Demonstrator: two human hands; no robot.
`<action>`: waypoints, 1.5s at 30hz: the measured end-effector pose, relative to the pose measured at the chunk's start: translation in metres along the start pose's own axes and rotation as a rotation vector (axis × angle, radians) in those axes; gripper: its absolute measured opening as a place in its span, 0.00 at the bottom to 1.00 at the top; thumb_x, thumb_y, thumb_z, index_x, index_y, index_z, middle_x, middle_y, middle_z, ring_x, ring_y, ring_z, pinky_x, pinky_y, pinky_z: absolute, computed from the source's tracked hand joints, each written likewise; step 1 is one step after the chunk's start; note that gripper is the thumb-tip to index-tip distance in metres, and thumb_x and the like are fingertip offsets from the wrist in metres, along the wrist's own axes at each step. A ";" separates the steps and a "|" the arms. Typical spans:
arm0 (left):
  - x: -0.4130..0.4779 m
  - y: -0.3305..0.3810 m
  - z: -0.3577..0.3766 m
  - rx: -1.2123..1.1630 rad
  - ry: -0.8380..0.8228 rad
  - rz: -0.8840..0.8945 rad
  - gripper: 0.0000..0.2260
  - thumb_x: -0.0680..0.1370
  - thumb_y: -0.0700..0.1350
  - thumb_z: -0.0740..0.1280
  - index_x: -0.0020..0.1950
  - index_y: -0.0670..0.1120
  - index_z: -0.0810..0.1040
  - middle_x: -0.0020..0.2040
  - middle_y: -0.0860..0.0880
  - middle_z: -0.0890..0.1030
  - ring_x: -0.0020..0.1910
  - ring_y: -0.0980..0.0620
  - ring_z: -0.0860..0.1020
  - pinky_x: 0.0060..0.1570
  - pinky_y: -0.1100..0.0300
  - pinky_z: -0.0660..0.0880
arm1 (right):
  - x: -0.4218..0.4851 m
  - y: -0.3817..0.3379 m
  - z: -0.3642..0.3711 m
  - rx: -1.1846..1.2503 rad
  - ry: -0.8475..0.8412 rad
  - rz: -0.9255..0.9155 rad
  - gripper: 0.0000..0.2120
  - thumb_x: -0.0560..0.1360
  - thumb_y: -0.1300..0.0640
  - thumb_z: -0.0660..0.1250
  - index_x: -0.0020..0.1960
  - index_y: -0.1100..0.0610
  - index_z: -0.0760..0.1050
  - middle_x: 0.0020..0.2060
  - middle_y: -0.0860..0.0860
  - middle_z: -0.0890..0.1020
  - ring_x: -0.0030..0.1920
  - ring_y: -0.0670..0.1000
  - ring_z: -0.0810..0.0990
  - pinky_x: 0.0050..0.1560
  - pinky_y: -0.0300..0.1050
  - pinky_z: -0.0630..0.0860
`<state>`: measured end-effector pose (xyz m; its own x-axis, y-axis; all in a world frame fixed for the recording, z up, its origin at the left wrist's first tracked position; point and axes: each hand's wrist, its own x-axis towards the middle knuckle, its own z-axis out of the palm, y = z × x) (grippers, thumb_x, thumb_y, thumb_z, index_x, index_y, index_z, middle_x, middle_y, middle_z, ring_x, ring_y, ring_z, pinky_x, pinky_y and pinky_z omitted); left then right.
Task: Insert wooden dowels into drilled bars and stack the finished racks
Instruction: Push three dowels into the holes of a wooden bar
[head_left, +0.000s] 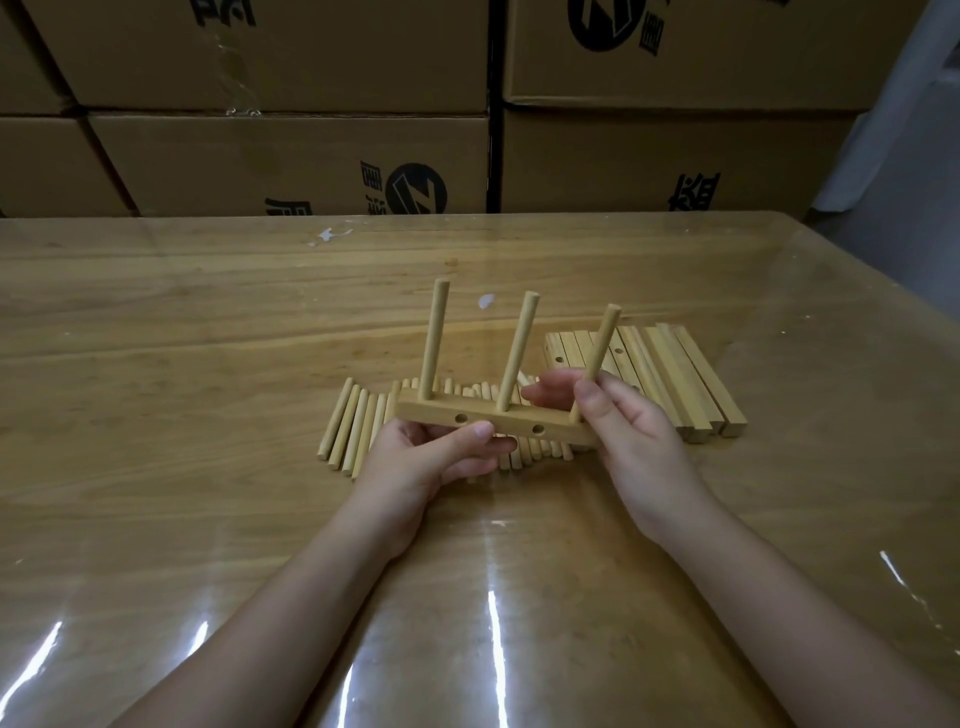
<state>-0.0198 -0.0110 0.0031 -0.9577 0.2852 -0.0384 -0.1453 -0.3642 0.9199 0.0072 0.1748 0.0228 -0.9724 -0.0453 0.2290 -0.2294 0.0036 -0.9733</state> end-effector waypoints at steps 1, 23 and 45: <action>0.000 0.000 0.000 0.001 -0.003 -0.001 0.06 0.68 0.40 0.73 0.43 0.43 0.86 0.45 0.40 0.85 0.46 0.43 0.84 0.38 0.62 0.79 | 0.000 -0.001 0.000 0.007 0.001 0.000 0.15 0.76 0.49 0.57 0.56 0.53 0.76 0.50 0.49 0.84 0.56 0.46 0.79 0.59 0.41 0.72; -0.006 0.004 0.001 0.122 -0.077 0.060 0.16 0.65 0.48 0.77 0.53 0.53 0.84 0.50 0.44 0.85 0.52 0.45 0.83 0.44 0.60 0.80 | -0.002 0.001 0.008 0.057 0.186 -0.073 0.09 0.75 0.51 0.60 0.42 0.49 0.79 0.39 0.49 0.83 0.50 0.48 0.80 0.57 0.39 0.72; -0.008 0.007 0.006 0.234 -0.177 0.050 0.15 0.66 0.44 0.76 0.51 0.55 0.84 0.48 0.46 0.85 0.49 0.48 0.84 0.41 0.63 0.79 | 0.000 -0.011 -0.004 -0.182 0.017 -0.090 0.11 0.67 0.51 0.72 0.49 0.50 0.79 0.48 0.46 0.84 0.54 0.44 0.80 0.54 0.41 0.75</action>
<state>-0.0112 -0.0102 0.0121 -0.9008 0.4301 0.0587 -0.0187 -0.1735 0.9847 0.0096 0.1788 0.0340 -0.9477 -0.0365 0.3171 -0.3184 0.1808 -0.9306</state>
